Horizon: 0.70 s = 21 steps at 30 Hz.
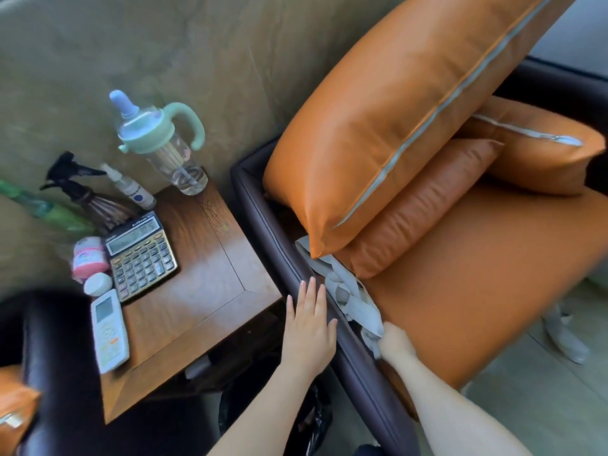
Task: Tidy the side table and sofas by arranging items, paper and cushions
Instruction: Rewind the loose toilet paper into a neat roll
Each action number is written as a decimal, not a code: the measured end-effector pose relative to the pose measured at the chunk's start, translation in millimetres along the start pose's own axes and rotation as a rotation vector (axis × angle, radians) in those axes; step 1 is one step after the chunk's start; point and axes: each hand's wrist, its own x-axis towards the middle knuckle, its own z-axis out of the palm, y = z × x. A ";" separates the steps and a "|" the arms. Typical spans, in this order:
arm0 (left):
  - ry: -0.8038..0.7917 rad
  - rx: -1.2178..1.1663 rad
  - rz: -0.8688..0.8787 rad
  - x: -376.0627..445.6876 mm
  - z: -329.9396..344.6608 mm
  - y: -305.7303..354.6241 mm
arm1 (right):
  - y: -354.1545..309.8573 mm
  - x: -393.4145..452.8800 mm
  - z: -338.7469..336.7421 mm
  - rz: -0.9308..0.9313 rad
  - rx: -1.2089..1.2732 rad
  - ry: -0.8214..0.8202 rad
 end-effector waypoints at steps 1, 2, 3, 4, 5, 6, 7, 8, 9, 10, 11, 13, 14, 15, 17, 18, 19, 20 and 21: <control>-0.036 -0.003 -0.004 -4.0 -9.0 3.0 | -6.3 -6.3 -15.0 -0.041 0.053 0.001; -0.062 0.002 0.004 -7.2 -19.1 6.0 | -14.9 -14.9 -33.6 -0.090 0.081 0.001; -0.078 0.011 0.018 -9.3 -30.7 9.4 | -25.2 -23.9 -54.0 -0.148 0.079 0.000; -0.087 0.018 0.030 -11.0 -44.6 13.6 | -36.9 -35.0 -76.0 -0.206 0.057 -0.014; -0.099 0.013 0.035 -12.2 -58.4 18.6 | -51.3 -48.5 -99.9 -0.264 0.031 -0.036; -0.108 -0.016 0.039 -12.8 -73.6 24.6 | -67.3 -63.4 -124.3 -0.316 0.004 -0.059; -0.118 -0.071 0.032 -13.3 -91.2 31.5 | -86.6 -81.3 -149.5 -0.366 -0.015 -0.075; -0.119 -0.168 0.013 -12.5 -107.4 37.3 | -110.1 -103.8 -174.7 -0.419 -0.028 -0.084; -0.124 -0.306 -0.021 -12.2 -126.4 43.3 | -135.6 -127.9 -198.2 -0.473 -0.048 -0.086; -0.117 -0.460 -0.045 -11.8 -145.2 48.0 | -161.8 -151.8 -218.8 -0.528 -0.063 -0.088; -0.100 -0.613 -0.057 -12.0 -165.5 52.1 | -188.9 -176.9 -236.9 -0.586 -0.076 -0.084; -0.045 -0.907 -0.055 -17.0 -211.3 58.8 | -240.7 -224.1 -263.2 -0.723 -0.099 -0.039; -0.017 -1.051 -0.054 -20.6 -234.7 60.8 | -264.0 -247.0 -271.0 -0.787 -0.089 -0.015; 0.031 -1.195 -0.058 -24.9 -258.0 61.4 | -285.4 -268.6 -275.7 -0.831 -0.056 -0.003; 0.149 -1.417 -0.066 -34.9 -301.6 58.6 | -321.5 -305.5 -275.6 -0.904 0.033 -0.002; 0.221 -1.471 -0.086 -39.9 -319.2 53.1 | -336.6 -321.8 -272.0 -0.941 0.070 -0.009; 0.286 -1.503 -0.113 -46.6 -336.8 45.7 | -350.3 -337.1 -266.5 -0.978 0.103 -0.023; 0.352 -1.524 -0.155 -50.9 -351.4 33.9 | -362.3 -350.1 -259.5 -1.011 0.144 -0.049; 0.402 -1.546 -0.216 -57.3 -364.7 21.7 | -372.7 -360.9 -251.8 -1.033 0.195 -0.087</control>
